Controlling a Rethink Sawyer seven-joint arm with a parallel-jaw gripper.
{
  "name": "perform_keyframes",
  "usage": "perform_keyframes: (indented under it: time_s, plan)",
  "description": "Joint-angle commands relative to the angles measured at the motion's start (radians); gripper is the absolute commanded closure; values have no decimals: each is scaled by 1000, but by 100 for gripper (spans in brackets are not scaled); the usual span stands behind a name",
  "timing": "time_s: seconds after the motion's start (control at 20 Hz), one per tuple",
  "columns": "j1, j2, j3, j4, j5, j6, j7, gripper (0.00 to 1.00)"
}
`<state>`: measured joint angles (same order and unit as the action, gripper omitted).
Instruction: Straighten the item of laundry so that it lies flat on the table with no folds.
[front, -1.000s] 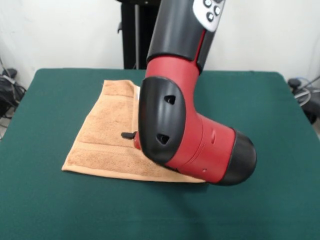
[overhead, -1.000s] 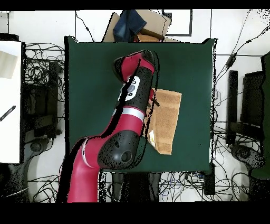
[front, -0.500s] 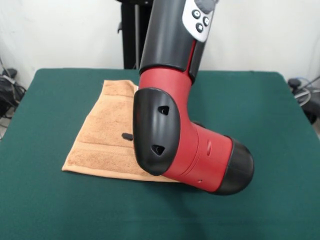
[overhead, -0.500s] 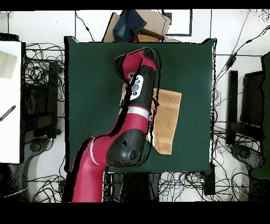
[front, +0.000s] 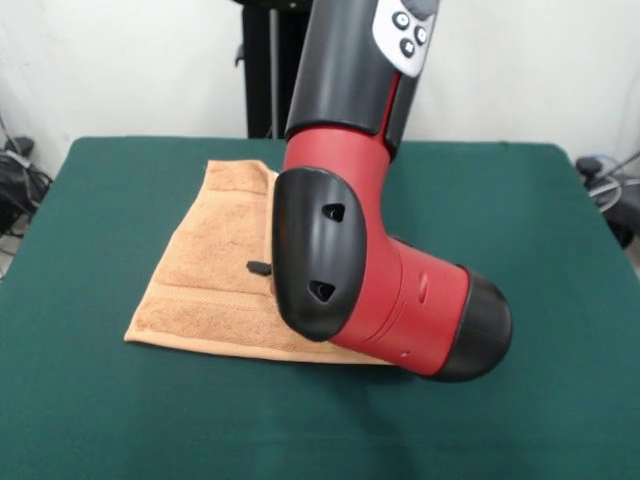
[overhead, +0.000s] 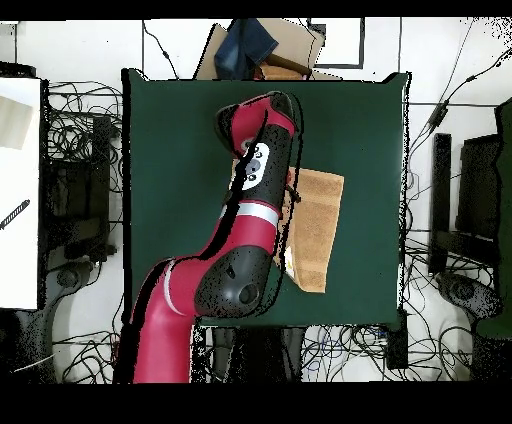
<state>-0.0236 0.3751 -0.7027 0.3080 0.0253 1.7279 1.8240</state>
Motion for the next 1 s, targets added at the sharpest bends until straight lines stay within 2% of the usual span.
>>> perform_keyframes:
  time_s: [0.05, 0.2, 0.35, 0.55, 1.0]
  plan:
    - [66, -81, 130, 285, -40, -172, 13, 0]
    - [74, -91, 144, 325, -45, -201, 22, 0]
    - [72, -84, 143, 317, -45, -205, 19, 0]
    - [85, -119, 147, 370, -54, -222, 16, 0]
    - [78, -107, 156, 356, -62, -219, 23, 0]
